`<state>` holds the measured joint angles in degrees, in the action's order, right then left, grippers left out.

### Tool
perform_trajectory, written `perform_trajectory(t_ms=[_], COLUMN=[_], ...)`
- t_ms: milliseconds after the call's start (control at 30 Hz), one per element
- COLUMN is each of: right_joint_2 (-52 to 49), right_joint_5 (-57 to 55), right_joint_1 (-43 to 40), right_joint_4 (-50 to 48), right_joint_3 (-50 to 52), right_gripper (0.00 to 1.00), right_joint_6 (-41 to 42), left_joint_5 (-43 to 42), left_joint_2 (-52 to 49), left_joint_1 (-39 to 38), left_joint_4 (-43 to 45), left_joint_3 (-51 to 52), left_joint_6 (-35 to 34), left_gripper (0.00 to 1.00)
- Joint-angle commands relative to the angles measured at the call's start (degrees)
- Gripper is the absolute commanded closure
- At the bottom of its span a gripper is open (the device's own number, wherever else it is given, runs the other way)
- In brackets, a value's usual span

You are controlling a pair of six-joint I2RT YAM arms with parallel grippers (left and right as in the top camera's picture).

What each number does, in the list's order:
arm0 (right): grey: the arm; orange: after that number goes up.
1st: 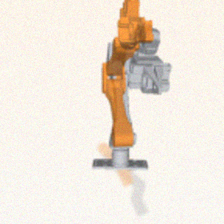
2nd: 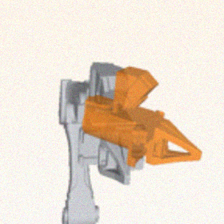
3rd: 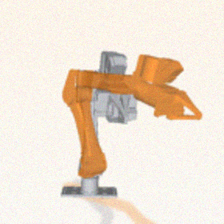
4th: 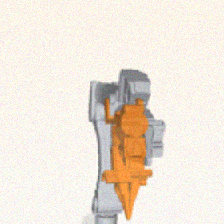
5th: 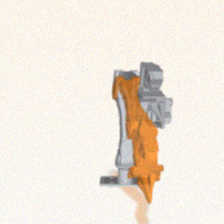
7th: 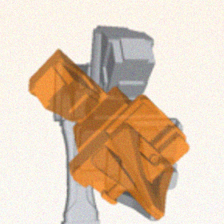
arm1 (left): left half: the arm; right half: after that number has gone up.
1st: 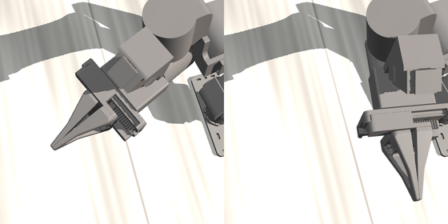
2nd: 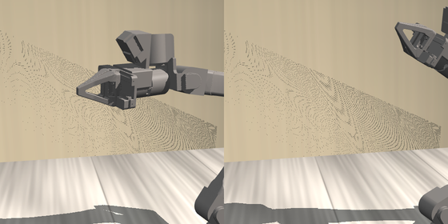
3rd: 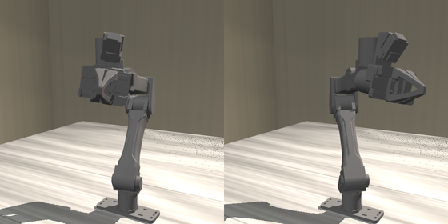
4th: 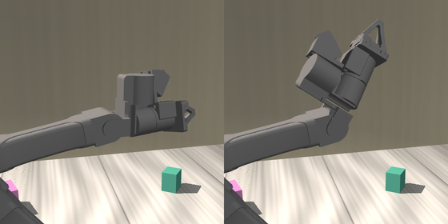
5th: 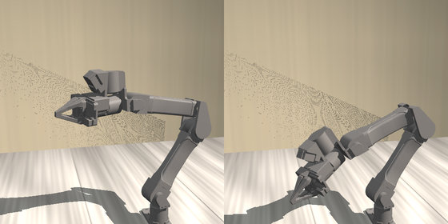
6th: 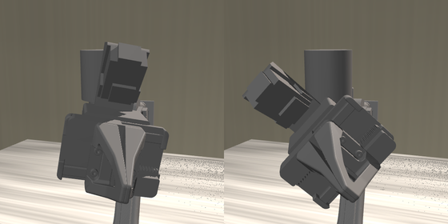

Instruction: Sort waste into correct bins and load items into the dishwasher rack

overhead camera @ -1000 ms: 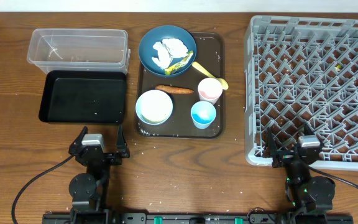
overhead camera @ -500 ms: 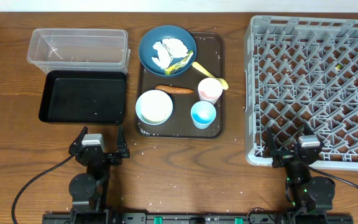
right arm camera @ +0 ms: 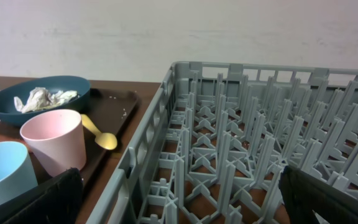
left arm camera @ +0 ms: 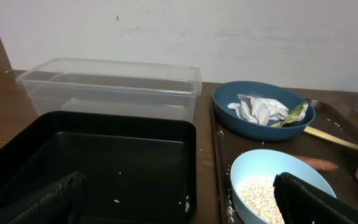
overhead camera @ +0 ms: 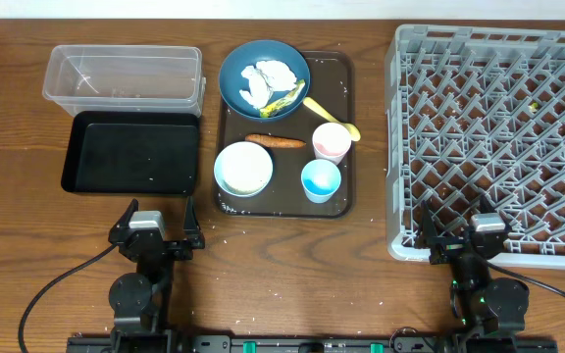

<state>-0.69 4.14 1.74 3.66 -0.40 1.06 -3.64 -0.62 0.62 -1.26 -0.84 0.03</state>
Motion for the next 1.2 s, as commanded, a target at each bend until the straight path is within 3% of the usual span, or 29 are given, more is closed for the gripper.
perform_trajectory(t_ms=[0, 200, 433, 667, 933, 1167], right_joint_2=[0.04, 0.04, 0.02, -4.24, -23.17, -40.28], right_joint_5=[0.59, 1.55, 4.74, 5.18, 9.6, 9.86], right_joint_1=[-0.17, -0.17, -0.17, -0.17, -0.17, -0.17], right_joint_4=[0.17, -2.78, -18.88, -18.43, -11.04, 8.5], right_joint_3=[0.09, 0.09, -0.66, -8.92, -27.34, -48.33], right_gripper=[0.01, 0.01, 0.01, 0.01, 0.01, 0.01], right_joint_6=[0.85, 1.05, 2.12, 1.14, -0.11, -0.55], left_joint_5=[-0.2, -0.07, -9.25, -10.78, -15.93, -16.74], left_joint_2=[0.39, 0.39, 0.39, -3.39, -25.99, -53.51], left_joint_1=[-0.11, -0.13, -0.11, -0.11, -0.13, -1.01], left_joint_4=[-2.38, -2.21, 5.86, 6.08, 0.33, -15.28], left_joint_3=[0.61, 0.61, 0.0, -9.27, -30.86, -56.26], left_joint_6=[0.15, 0.04, -5.27, -5.25, -5.2, -3.06], left_gripper=[0.02, 0.02, 0.02, 0.02, 0.02, 0.02])
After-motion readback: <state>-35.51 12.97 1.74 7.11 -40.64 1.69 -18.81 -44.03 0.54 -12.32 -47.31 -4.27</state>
